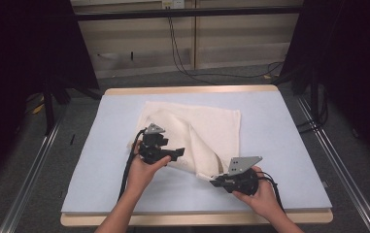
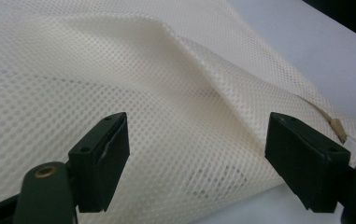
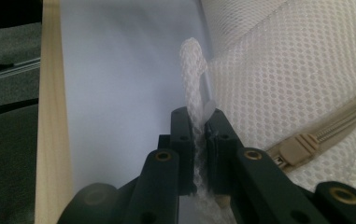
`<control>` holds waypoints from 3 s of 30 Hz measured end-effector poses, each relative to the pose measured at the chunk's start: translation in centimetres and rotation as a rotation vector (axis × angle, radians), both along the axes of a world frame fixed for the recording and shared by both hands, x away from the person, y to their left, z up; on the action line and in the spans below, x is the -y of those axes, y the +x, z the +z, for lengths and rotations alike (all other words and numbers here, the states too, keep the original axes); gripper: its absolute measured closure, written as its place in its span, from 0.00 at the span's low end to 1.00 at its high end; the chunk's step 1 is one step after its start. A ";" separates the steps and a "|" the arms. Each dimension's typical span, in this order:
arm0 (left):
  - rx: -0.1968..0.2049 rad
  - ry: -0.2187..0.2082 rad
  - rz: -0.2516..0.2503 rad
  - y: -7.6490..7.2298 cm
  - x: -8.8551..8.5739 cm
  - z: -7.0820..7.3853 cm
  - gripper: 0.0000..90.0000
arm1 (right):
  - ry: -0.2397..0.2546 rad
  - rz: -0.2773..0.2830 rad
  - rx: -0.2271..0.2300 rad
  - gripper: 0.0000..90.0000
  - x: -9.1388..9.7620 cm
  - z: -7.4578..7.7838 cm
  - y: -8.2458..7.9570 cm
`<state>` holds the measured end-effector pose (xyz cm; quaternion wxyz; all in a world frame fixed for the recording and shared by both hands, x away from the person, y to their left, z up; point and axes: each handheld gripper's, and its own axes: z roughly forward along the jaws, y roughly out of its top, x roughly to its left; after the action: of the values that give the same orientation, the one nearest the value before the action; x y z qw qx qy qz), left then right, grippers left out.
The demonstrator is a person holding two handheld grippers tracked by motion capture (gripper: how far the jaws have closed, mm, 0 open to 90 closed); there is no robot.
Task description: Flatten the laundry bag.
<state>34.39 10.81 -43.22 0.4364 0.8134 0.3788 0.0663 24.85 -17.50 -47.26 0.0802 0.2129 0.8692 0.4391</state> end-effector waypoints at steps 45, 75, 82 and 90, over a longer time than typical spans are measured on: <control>-0.088 0.046 -0.092 -2.2 -0.3 -1.7 1.00 | -0.021 -0.340 -0.012 0.49 6.0 0.1 3.1; -0.024 -0.014 -0.134 -3.3 1.0 -0.9 1.00 | -0.093 -0.495 -0.038 0.99 5.5 -0.6 8.9; -0.025 -0.013 -0.145 -4.0 0.9 -1.2 0.99 | -0.007 -0.479 -0.004 0.85 4.5 0.7 7.9; -0.024 -0.003 -0.125 -4.1 -0.8 -1.0 0.86 | 0.045 -0.335 -0.042 0.90 1.9 1.2 7.0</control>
<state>30.28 11.60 -44.26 0.4363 0.8356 0.3326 0.0286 31.80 -19.40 -46.11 0.1293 0.3658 0.8130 0.4343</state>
